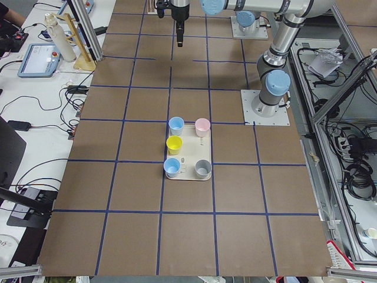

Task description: Transfer IKEA cup to right arm and place on rack

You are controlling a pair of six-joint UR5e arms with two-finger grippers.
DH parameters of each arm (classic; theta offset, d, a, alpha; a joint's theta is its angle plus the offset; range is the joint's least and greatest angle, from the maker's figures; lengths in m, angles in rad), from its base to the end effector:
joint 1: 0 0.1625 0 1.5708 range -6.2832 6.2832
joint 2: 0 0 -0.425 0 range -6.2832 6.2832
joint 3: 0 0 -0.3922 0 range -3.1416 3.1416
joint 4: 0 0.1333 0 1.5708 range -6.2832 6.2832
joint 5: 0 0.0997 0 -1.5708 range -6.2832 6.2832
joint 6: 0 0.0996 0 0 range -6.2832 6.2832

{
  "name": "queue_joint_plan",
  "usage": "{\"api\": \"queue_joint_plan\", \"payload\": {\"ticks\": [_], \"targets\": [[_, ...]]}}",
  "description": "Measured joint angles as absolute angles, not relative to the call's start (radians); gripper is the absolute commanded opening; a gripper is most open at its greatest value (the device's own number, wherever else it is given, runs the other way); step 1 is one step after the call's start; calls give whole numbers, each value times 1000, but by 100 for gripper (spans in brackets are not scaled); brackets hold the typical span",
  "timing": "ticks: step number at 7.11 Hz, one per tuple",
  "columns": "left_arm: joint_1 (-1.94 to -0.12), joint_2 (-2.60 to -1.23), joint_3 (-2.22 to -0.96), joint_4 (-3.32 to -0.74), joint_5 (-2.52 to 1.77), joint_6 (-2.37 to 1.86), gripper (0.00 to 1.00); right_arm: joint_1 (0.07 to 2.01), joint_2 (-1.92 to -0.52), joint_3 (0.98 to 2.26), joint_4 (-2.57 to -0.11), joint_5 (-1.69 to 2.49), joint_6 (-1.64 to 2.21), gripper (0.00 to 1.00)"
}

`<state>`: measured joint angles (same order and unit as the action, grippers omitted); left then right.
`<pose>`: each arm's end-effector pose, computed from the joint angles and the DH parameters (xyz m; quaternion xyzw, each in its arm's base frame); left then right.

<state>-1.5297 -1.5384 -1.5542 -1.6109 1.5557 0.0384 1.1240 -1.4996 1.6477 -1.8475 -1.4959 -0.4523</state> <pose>-0.1150 -0.4837 0.5078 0.0013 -1.0000 0.0047 0.0074 -0.1020 -0.5386 0.4428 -0.0051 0.9972 -0.0741 0.0057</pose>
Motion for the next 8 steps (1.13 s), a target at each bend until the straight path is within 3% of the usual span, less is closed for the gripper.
{"api": "queue_joint_plan", "payload": {"ticks": [3,8], "targets": [[-1524,-1536,-1557,-1610,1562,46,100,1310,-1644,1653,-1675,-1509,-205,100],[-1520,-1528,-1555,-1622,1570,43,100,1541,-1724,1677,-1527,-1506,-15,100]]}}
